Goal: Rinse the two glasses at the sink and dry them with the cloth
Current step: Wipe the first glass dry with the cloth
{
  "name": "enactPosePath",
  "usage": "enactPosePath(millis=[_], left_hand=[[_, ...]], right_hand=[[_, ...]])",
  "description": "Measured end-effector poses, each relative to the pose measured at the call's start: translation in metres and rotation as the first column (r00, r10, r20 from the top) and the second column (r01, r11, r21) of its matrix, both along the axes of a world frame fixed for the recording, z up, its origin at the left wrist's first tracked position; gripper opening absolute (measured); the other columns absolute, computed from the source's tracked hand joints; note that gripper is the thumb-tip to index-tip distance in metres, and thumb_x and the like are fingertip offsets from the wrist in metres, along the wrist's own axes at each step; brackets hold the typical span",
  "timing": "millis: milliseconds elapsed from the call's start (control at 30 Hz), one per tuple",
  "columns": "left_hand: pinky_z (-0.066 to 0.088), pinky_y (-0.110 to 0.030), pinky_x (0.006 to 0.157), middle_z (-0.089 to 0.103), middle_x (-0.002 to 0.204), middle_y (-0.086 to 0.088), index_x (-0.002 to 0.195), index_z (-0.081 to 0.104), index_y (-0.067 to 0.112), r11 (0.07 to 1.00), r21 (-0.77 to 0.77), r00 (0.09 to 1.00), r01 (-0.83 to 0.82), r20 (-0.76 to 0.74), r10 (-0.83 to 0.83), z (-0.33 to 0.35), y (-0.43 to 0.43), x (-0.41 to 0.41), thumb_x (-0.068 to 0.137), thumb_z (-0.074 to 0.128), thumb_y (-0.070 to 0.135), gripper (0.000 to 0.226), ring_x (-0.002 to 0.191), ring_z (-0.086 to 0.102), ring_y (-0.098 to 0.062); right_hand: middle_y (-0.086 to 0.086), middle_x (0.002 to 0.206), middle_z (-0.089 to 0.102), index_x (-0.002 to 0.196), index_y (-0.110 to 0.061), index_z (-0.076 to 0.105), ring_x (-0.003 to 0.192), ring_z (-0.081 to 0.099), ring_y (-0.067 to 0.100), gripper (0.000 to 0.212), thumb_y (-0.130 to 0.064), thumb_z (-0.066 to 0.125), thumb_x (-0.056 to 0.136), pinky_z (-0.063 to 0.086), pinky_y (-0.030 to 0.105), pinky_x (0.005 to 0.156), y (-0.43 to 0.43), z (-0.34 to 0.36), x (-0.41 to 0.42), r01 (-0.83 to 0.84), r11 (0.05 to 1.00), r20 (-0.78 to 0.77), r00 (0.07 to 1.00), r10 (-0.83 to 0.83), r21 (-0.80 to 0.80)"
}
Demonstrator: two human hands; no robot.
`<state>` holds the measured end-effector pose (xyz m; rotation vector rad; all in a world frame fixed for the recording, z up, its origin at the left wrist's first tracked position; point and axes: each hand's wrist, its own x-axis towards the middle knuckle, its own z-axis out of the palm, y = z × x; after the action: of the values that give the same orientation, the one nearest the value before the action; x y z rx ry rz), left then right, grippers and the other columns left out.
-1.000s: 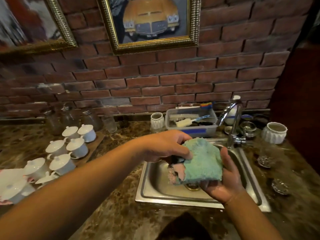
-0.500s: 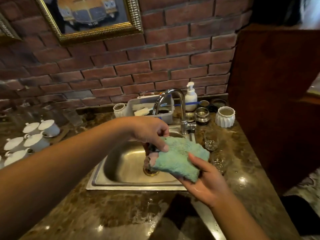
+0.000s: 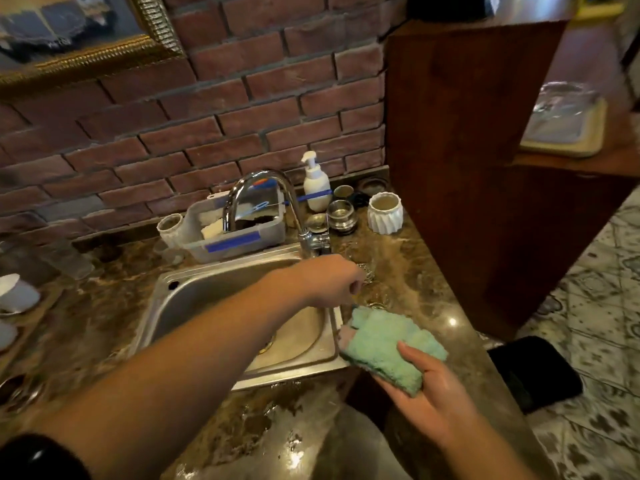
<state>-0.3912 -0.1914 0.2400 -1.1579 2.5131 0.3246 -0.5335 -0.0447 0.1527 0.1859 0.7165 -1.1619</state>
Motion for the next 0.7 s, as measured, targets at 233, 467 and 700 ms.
enactPosePath(millis=[233,467,700], left_hand=[[0.047,-0.045,0.102,0.038,0.143,-0.013,0.145,0.038,0.024,1.0,0.005,0.997,-0.031,-0.07,0.031,-0.078,-0.018,-0.044,0.09,0.07,0.023,0.064,0.131,0.041,-0.033],[0.042,-0.053,0.11,0.017,0.16,-0.015,0.152,0.029,0.031,0.995,0.094,0.998,-0.045,0.057,0.039,-0.115,-0.024,-0.053,0.09,0.073,0.022,0.077,0.144,0.025,-0.041],[0.046,-0.053,0.103,0.027,0.148,-0.016,0.144,0.037,0.024,0.996,0.071,0.998,-0.055,0.046,0.051,-0.129,-0.033,-0.062,0.089,0.067,0.012,0.065,0.134,0.031,-0.043]], right_hand=[[0.026,0.133,0.059,0.142,-0.013,0.046,0.113,0.06,0.047,0.058,0.001,0.052,0.086,0.049,0.056,0.077,0.029,-0.039,-0.057,0.151,0.969,0.015,0.988,-0.157,0.196],[0.026,0.129,0.063,0.138,-0.01,0.05,0.113,0.063,0.048,0.043,-0.002,0.046,0.096,0.058,0.058,0.077,0.024,-0.068,-0.051,0.183,0.95,-0.012,0.983,-0.186,0.254],[0.024,0.13,0.063,0.139,-0.009,0.05,0.112,0.063,0.048,0.064,-0.001,0.057,0.076,0.062,0.053,0.062,0.005,-0.08,-0.044,0.22,0.936,-0.058,0.975,-0.213,0.274]])
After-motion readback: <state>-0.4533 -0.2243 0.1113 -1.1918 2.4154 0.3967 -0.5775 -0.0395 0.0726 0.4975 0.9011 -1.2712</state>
